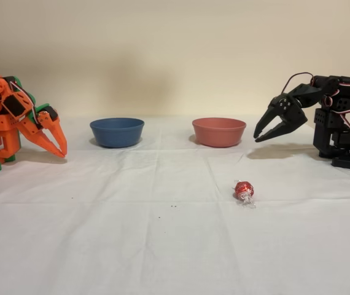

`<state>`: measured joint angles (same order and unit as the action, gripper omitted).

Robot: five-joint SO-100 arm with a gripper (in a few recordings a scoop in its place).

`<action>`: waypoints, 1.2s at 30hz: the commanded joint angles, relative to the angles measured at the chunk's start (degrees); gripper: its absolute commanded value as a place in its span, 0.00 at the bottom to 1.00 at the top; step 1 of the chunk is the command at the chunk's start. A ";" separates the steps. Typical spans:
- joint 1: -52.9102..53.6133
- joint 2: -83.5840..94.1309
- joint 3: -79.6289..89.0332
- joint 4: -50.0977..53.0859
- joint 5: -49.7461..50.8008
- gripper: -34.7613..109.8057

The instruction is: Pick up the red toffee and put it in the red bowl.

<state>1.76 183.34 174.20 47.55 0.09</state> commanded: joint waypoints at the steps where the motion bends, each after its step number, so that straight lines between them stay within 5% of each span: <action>1: 0.62 0.97 -1.58 -0.97 -3.08 0.24; 12: -1.05 -1.23 -17.58 2.64 -7.65 0.24; 36: -16.96 -52.03 -68.03 17.49 4.57 0.24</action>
<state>-12.30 134.65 113.55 63.28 2.11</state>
